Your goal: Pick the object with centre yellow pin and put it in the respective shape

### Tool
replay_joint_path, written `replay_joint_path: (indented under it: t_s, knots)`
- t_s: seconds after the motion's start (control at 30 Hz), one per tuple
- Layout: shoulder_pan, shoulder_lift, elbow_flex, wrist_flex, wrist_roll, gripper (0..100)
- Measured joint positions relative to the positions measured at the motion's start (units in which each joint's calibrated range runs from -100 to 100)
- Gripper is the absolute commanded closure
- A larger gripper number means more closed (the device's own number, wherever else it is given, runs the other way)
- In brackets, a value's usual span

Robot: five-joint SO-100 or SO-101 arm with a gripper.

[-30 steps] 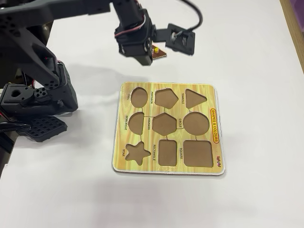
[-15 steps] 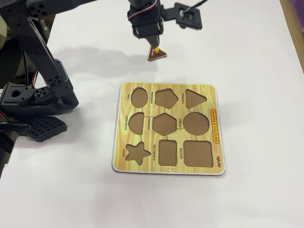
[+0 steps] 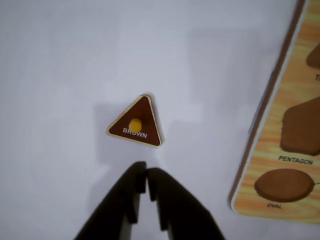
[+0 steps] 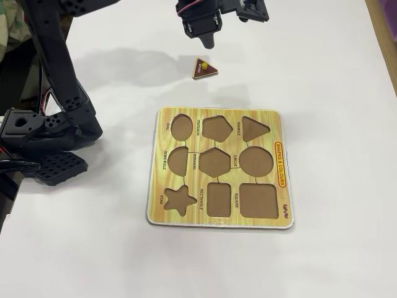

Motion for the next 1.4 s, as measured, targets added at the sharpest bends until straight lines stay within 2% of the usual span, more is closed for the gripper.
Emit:
replay_joint_path:
  t_s: [0.17, 0.3, 0.53, 0.83, 1.4]
  knots:
    - [-0.19, 1.12, -0.18, 0.0, -0.1, 98]
    - [-0.75, 1.89, -0.18, 0.0, -0.1, 93]
    - [-2.34, 3.87, -0.27, -0.17, -0.1, 91]
    - [-6.74, 8.93, -0.18, -8.65, -0.1, 91]
    - [-6.74, 8.93, -0.18, -9.17, -2.08, 91]
